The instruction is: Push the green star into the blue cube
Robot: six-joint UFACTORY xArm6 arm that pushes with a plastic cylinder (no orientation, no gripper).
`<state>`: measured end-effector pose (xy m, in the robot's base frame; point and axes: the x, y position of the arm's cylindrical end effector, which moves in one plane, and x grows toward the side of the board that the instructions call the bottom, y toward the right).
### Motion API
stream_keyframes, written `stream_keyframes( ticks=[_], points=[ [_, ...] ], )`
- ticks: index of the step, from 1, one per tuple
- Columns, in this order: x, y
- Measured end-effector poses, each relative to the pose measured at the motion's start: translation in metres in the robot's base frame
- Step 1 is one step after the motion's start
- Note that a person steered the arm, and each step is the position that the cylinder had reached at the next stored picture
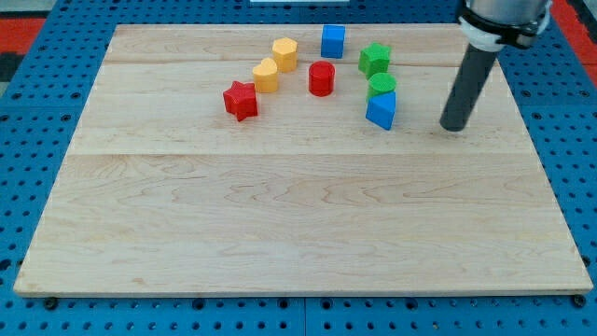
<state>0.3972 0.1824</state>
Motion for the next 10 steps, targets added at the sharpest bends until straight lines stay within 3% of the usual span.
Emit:
stream_keyframes(
  ticks=[3, 6, 8, 10],
  points=[
    [-0.043, -0.011],
    [-0.109, -0.086],
    [-0.117, -0.107],
    [-0.114, -0.09]
  ],
)
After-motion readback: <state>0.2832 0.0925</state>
